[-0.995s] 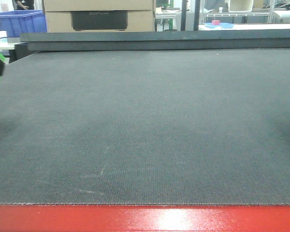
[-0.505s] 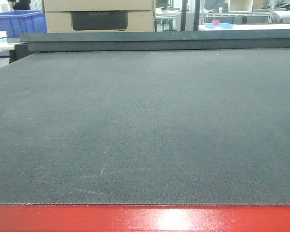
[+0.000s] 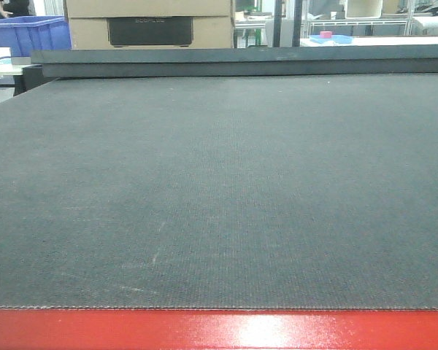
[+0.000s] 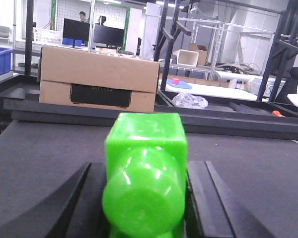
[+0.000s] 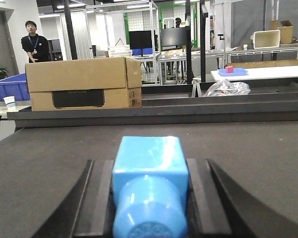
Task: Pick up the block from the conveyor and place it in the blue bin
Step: 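Lift both held blocks up off the conveyor belt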
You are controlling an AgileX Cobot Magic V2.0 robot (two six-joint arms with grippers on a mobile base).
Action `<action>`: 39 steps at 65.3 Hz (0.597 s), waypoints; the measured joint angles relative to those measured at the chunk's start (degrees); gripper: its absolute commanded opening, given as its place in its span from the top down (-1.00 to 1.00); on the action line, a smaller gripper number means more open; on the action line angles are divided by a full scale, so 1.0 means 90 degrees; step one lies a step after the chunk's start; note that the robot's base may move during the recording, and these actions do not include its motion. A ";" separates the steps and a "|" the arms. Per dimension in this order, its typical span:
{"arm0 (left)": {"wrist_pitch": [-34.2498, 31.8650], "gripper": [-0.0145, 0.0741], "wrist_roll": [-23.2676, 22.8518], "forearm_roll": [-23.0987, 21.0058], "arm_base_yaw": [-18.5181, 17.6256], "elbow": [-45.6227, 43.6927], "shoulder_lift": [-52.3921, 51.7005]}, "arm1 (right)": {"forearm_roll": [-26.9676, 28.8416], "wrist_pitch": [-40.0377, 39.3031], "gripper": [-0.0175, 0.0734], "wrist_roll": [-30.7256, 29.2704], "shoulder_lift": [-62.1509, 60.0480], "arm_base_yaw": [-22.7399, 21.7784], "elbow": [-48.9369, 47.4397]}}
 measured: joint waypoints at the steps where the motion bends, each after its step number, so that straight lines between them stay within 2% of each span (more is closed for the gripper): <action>1: 0.0000 0.92 0.0000 0.0000 0.0000 0.0000 -0.0010 | 0.0000 0.0000 0.97 0.0000 0.0000 0.0000 0.0000; 39: 0.0011 0.92 0.0000 0.0004 0.0000 0.0000 -0.0014 | 0.0000 0.0000 0.97 -0.0012 0.0000 0.0000 0.0000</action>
